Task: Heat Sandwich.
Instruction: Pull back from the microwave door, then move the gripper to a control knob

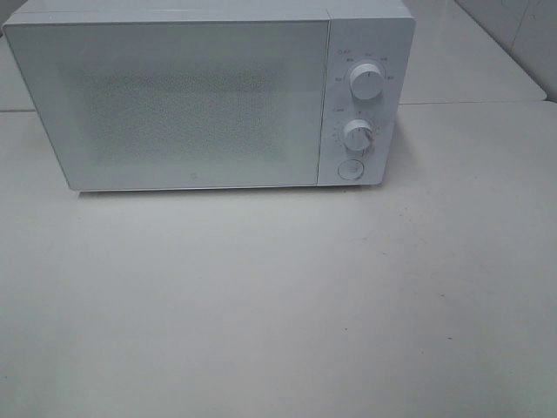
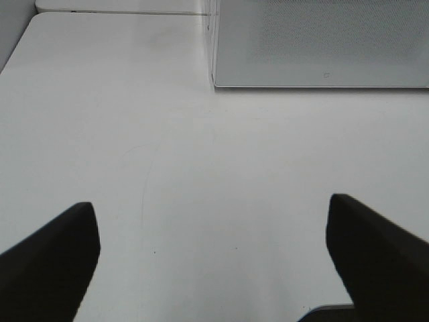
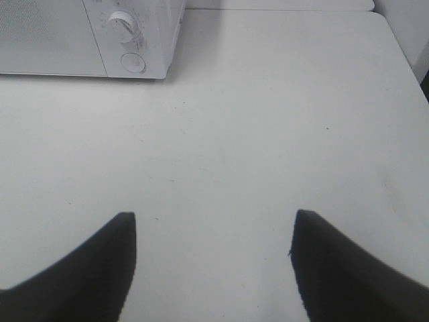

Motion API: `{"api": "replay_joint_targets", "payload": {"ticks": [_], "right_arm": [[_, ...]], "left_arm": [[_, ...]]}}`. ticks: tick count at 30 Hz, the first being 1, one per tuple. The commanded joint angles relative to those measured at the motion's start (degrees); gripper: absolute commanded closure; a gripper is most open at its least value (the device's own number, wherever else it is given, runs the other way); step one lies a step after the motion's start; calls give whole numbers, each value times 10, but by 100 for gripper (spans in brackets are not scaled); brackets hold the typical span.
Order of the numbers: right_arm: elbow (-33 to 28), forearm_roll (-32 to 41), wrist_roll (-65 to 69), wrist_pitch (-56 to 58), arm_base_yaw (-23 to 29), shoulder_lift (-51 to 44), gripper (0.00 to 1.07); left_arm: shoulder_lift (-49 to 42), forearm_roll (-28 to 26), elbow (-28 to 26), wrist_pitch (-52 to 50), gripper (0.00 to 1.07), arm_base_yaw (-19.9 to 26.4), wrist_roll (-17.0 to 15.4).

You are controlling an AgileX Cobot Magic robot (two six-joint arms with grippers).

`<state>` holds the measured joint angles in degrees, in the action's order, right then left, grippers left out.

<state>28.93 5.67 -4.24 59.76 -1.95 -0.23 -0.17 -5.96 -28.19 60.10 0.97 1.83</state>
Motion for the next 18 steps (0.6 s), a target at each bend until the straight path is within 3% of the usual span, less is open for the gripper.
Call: {"api": "replay_joint_targets", "payload": {"ticks": [1, 18], "right_arm": [[-1, 0, 5, -3, 1, -13, 43], [-1, 34, 35, -11, 1, -9, 40]], "left_arm": [[-13, -5, 1, -9, 23, -3, -2], [-13, -5, 1, -9, 23, -3, -2]]}}
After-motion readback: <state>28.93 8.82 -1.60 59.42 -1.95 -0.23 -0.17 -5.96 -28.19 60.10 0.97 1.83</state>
